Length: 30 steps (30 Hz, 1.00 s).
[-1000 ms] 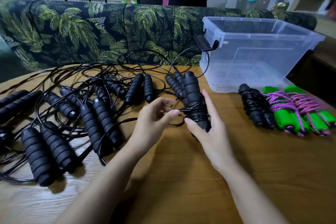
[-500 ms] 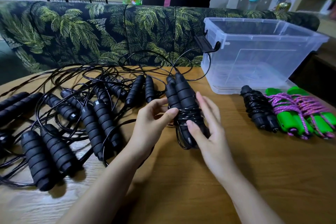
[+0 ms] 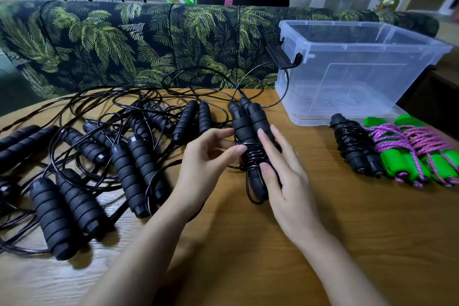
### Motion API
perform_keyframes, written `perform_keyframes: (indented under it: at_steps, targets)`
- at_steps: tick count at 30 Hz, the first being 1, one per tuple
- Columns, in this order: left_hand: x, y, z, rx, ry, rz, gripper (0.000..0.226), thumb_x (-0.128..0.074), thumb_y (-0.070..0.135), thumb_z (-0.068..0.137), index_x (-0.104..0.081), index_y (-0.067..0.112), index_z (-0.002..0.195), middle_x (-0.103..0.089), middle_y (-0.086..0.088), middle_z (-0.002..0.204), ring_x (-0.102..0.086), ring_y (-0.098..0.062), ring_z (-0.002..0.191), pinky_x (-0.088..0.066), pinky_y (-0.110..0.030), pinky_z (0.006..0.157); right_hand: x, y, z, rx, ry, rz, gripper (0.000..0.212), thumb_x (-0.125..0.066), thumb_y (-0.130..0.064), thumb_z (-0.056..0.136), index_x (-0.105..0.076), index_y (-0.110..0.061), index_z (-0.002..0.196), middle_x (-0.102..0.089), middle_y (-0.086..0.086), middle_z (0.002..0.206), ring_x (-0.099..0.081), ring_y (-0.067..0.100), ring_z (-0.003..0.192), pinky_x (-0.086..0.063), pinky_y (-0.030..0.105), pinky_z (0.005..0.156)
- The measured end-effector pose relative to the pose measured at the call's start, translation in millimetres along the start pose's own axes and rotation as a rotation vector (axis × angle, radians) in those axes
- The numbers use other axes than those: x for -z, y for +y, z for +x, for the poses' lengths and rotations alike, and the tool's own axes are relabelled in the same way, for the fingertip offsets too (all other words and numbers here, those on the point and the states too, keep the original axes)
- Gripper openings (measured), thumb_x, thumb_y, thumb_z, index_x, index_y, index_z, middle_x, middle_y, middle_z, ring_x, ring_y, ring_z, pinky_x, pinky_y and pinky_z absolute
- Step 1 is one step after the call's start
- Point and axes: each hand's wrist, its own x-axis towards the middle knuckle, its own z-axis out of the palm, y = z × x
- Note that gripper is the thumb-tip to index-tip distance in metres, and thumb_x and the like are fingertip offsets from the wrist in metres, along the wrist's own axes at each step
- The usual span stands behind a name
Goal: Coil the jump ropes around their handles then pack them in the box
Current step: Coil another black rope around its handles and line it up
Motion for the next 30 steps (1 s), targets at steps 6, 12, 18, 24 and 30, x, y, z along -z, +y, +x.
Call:
perform_keyframes:
  at_steps: [6,12,18,24,30]
  targets:
    - [-5,-5,-3,-0.008,0.051,0.058,0.047,-0.088,0.037,0.067,-0.064,0.016,0.102,-0.072,0.003,0.077,-0.071,-0.025,0.078,-0.058,-0.054,0.080,-6,-5,-5,-0.046,-0.048,-0.274,0.094,-0.056,-0.061,0.075,-0.018,-0.029,0.154,-0.021,-0.008,0.161,-0.033,0.017,0.142,-0.044,0.042,0.105]
    - [-9,-7,-5,0.014,-0.020,0.035,0.045,-0.090,0.020,0.066,-0.065,0.021,0.103,-0.071,-0.001,0.084,-0.071,-0.019,0.077,-0.058,-0.034,0.075,-4,-6,-5,-0.058,0.008,-0.450,0.100,-0.079,-0.040,0.074,-0.022,-0.020,0.154,-0.030,-0.002,0.155,-0.050,0.025,0.127,-0.057,0.036,0.070]
    - [0,-2,-2,-0.004,-0.254,0.044,0.045,-0.067,0.016,0.084,-0.059,0.034,0.124,-0.072,0.008,0.115,-0.069,-0.022,0.108,-0.053,-0.029,0.096,4,4,-3,-0.016,0.029,-0.260,0.086,-0.070,-0.020,0.089,-0.017,-0.037,0.155,-0.026,-0.007,0.158,-0.048,0.018,0.133,-0.053,0.026,0.081]
    - [5,-4,2,-0.121,-0.199,0.244,0.036,-0.064,0.010,0.092,-0.062,0.031,0.122,-0.072,0.009,0.113,-0.069,-0.011,0.104,-0.054,-0.028,0.091,4,-2,0,-0.136,0.032,0.219,0.075,-0.067,-0.004,0.091,-0.030,-0.034,0.149,-0.037,-0.008,0.154,-0.032,0.002,0.142,-0.028,0.011,0.110]
    - [6,-9,4,0.044,-0.157,0.123,0.047,-0.069,0.031,0.088,-0.052,0.025,0.131,-0.072,0.011,0.111,-0.064,-0.004,0.112,-0.050,-0.018,0.089,7,-17,-3,-0.226,-0.053,0.618,0.064,-0.065,-0.008,0.093,-0.036,-0.031,0.145,-0.054,-0.011,0.140,-0.048,0.002,0.131,-0.037,0.015,0.105]
